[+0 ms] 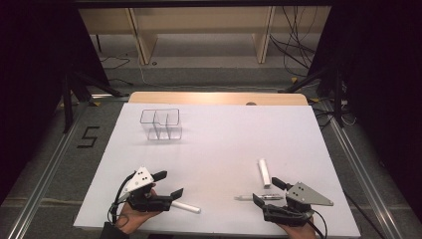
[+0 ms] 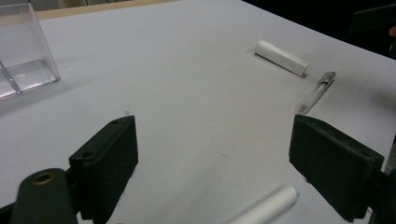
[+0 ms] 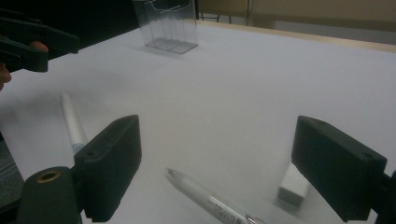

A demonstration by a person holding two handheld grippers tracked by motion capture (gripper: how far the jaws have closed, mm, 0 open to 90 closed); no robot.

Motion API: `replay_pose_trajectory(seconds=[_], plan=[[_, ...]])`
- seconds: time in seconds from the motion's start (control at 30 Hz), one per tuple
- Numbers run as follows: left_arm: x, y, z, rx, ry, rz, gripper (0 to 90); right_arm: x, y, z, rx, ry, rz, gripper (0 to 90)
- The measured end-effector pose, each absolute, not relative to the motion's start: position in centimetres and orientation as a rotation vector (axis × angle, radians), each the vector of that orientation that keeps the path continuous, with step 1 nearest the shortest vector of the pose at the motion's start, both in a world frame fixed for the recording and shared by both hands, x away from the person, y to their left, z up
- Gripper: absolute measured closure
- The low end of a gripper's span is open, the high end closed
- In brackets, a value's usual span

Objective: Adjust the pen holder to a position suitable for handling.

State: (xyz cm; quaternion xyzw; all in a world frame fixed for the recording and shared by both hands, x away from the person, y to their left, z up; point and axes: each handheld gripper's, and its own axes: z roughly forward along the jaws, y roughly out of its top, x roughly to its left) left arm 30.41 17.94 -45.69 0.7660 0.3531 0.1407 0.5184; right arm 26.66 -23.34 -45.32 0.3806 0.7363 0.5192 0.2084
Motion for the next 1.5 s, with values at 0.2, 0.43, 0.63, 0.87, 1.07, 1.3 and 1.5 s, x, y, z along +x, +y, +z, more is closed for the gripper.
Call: replay_pose_trajectory(seconds=[0.2,0.43,0.63,0.87,1.07,1.3,1.5], plan=[[30.5,17.8,-45.7,1.841,0.854,0.334,15.2,26.7,-23.3,-45.3,1.061,2.049,1.446,16.9],[30.9,18.2,-45.6,1.844,0.897,0.340,15.3,26.7,-23.4,-45.3,1.066,2.046,1.445,16.9],[32.0,18.6,-44.6,1.845,0.953,0.393,15.6,26.7,-23.4,-45.2,1.066,2.042,1.448,17.1],[34.5,20.3,-43.2,1.769,1.073,0.479,16.0,26.7,-23.5,-45.1,1.063,2.036,1.450,17.2],[36.8,21.6,-43.0,1.755,1.175,0.520,17.4,26.8,-23.5,-45.2,1.067,2.037,1.450,17.2],[38.6,22.8,-43.2,1.744,1.257,0.547,17.7,26.8,-23.5,-45.3,1.068,2.038,1.449,17.3],[40.2,24.2,-43.1,1.722,1.336,0.552,24.7,26.8,-23.5,-45.3,1.069,2.040,1.449,17.3]])
